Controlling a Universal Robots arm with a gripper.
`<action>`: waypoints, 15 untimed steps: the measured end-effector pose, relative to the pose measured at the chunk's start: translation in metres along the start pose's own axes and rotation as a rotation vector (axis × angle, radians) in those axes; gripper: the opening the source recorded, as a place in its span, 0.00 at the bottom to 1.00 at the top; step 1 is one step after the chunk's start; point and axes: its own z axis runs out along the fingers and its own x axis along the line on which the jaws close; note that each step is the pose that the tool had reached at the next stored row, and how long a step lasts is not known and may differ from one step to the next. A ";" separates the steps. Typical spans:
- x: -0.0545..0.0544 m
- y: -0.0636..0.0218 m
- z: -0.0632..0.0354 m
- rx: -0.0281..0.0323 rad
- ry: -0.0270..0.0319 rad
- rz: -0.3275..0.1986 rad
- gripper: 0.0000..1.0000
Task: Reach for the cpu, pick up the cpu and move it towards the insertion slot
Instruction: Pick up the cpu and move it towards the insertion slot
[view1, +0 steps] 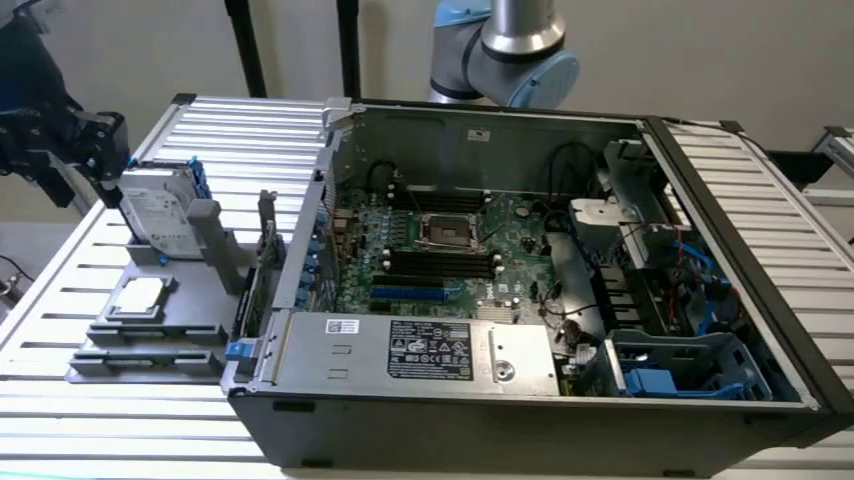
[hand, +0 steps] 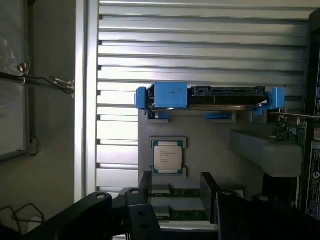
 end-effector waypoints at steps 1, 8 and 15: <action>0.000 0.0000 0.0008 0.0001 0.0001 0.000 0.53; 0.000 -0.0005 0.0120 0.0001 0.0001 0.000 0.77; 0.000 -0.0018 0.0247 0.0001 0.0001 0.000 0.77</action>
